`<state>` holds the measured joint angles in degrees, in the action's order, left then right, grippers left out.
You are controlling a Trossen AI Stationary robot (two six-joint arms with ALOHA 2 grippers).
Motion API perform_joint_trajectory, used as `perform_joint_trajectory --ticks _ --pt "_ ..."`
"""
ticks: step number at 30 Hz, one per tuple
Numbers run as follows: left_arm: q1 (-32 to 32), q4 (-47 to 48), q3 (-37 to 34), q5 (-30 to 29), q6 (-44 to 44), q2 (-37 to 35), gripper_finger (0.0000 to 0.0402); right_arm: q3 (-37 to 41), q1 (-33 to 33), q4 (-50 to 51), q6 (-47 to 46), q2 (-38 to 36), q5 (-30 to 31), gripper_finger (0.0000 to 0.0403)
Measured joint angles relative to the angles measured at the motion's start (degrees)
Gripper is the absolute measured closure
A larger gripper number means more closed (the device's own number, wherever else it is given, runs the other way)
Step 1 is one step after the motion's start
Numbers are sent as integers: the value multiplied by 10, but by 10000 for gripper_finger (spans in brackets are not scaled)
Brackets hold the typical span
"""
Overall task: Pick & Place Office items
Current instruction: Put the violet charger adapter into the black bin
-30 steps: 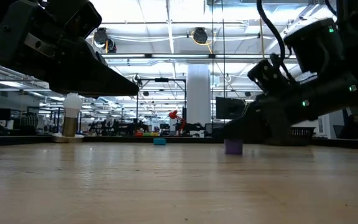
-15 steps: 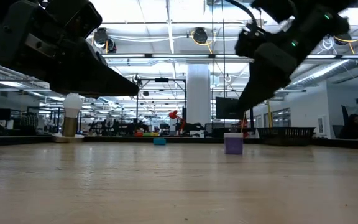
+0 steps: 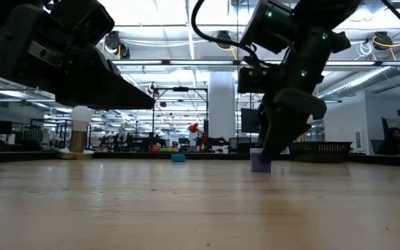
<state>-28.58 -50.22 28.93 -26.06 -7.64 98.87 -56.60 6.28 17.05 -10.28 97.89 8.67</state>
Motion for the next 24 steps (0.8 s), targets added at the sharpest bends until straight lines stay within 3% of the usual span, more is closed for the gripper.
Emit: perform_joint_trajectory --ticks 4,11,18,24 --pt "0 -1 0 0 -1 0 380 0 0 0 -1 11 3 156" --pt "1 2 0 0 -4 0 380 0 0 -21 1 8 4 276" --pt "0 -9 0 -23 -9 0 380 0 -30 40 -22 -93 33 276" --pt "11 -42 0 -94 -9 0 380 0 -155 224 -75 -250 69 276"
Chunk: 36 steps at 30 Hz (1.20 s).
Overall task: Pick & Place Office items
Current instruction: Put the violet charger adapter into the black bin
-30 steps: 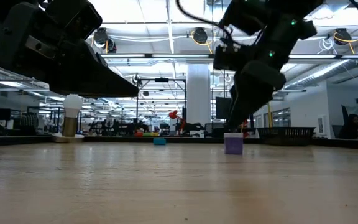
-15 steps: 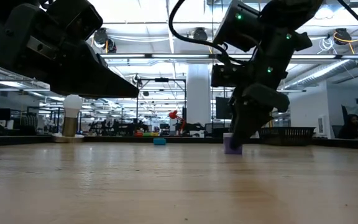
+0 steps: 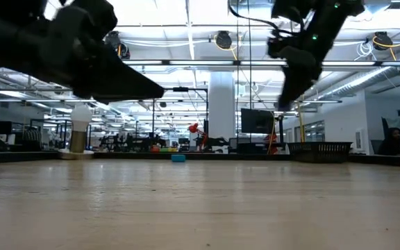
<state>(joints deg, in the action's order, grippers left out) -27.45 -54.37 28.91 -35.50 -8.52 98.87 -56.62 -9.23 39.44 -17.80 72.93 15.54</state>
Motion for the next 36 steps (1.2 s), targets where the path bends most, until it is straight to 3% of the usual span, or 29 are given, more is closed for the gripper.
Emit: perform_joint_trajectory --ticks 3,6,10,14,18,25,36 --pt "27 -11 0 -4 7 0 380 0 -90 78 -24 -57 38 276" --pt "67 -36 -2 9 14 0 380 4 -198 100 -22 -79 31 276" --pt "134 -102 -10 87 35 0 381 31 -332 67 9 -59 -39 272" --pt "203 -164 -25 181 51 0 381 37 -410 30 34 -21 -67 271" --pt "269 -207 -39 253 51 0 381 37 -441 -17 37 17 -81 270" --pt "340 -206 -42 326 50 0 381 36 -465 -50 37 87 -78 269" --pt "405 -207 -42 392 36 0 381 37 -493 -46 28 60 -80 269"
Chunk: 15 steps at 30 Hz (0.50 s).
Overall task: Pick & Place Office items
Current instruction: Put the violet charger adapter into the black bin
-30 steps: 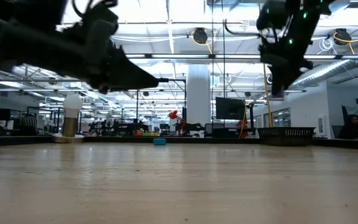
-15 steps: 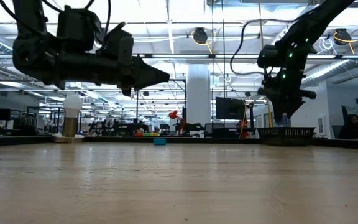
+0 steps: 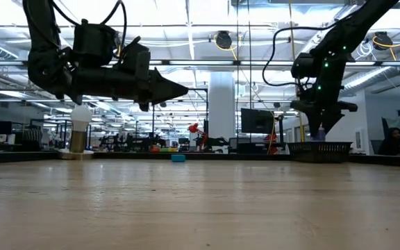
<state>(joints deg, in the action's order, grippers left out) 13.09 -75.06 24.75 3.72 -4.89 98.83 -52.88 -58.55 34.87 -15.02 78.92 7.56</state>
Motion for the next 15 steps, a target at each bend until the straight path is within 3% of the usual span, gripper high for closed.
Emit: perform_joint_trajectory --ticks 15 --pt "25 3 0 14 -1 0 380 0 -3 -21 -7 33 -2 268"
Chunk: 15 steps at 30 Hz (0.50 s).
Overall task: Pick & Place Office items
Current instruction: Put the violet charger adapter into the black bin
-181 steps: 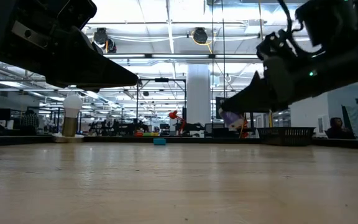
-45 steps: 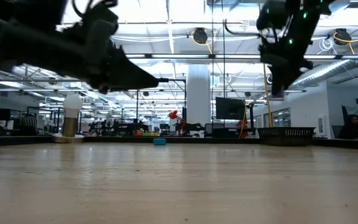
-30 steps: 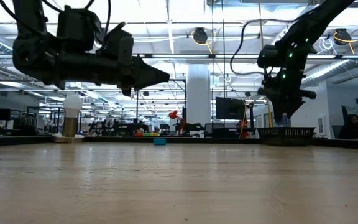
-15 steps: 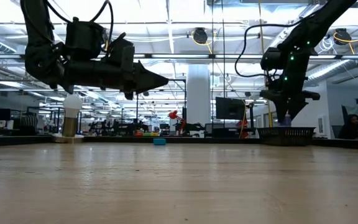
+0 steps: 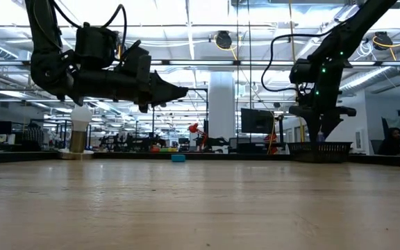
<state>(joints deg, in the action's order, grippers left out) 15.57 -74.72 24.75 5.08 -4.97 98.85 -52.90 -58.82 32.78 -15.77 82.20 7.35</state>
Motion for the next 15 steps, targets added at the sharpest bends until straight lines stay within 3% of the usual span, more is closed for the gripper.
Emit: perform_joint_trajectory --ticks 15 --pt "0 0 0 0 0 0 380 25 1 -17 3 15 -17 258"
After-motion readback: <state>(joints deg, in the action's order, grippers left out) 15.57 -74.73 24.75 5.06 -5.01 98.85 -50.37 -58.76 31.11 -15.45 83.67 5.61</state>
